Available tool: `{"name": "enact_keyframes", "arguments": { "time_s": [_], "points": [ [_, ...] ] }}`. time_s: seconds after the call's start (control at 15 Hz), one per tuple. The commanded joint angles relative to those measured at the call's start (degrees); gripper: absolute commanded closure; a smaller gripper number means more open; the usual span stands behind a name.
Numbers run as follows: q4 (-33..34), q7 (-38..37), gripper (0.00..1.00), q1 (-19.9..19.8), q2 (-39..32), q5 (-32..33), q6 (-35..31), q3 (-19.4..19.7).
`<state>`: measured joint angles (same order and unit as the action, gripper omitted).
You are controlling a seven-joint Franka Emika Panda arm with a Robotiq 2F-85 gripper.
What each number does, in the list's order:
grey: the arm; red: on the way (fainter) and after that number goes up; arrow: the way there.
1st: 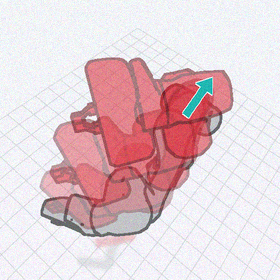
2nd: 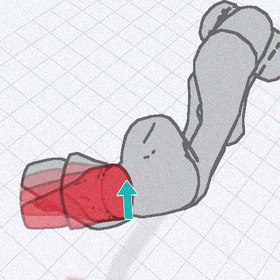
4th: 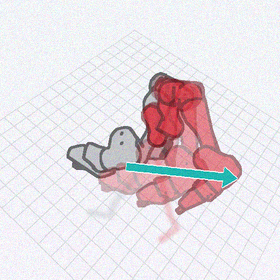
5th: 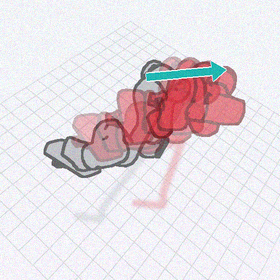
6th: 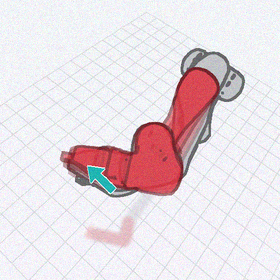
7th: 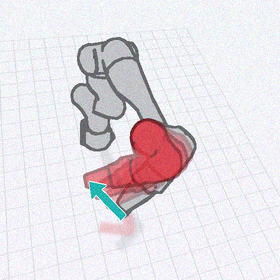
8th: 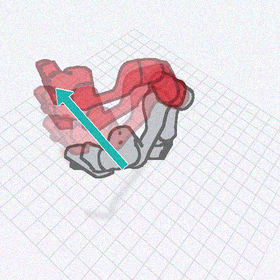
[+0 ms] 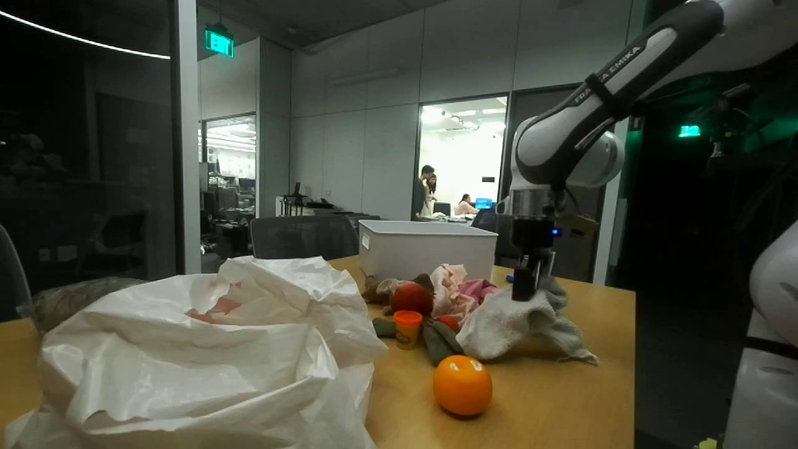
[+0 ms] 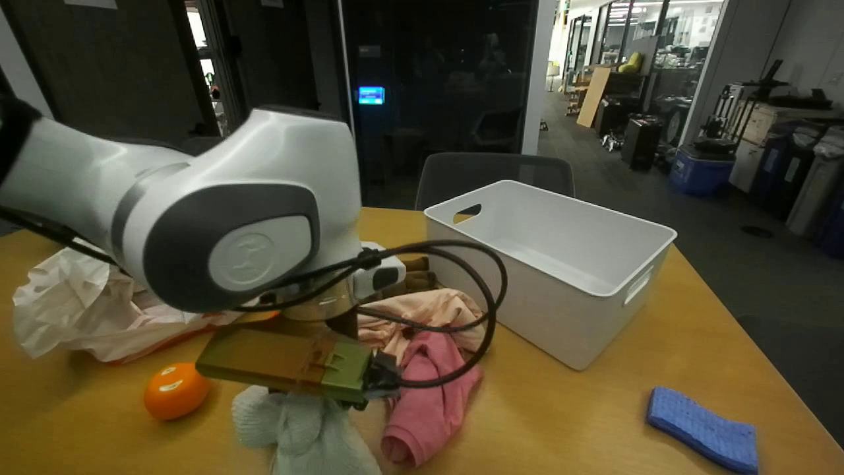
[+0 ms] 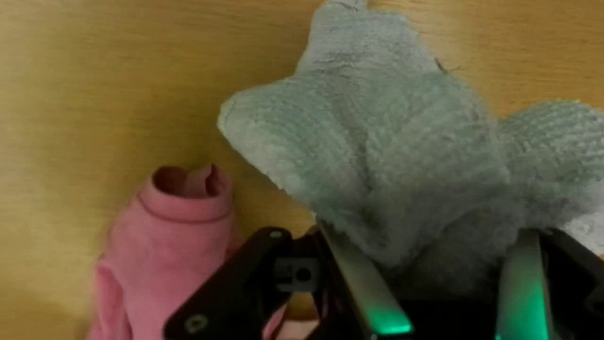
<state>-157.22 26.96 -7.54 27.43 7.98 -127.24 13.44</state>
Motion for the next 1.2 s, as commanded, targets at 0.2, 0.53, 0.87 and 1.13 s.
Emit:
{"name": "enact_keyframes", "arguments": {
  "time_s": [0.2,0.53,0.87,1.13],
  "points": [
    [-0.94,3.31,1.0,5.55,17.0,-0.88,0.07,-2.46],
    [0.14,-0.42,1.0,13.54,22.43,-1.2,-3.43,-8.8],
    [0.22,-8.1,1.0,21.1,23.72,-1.37,-8.48,-17.81],
    [0.14,-14.69,1.0,24.64,22.4,-0.66,-13.09,-24.62]
  ]
}}
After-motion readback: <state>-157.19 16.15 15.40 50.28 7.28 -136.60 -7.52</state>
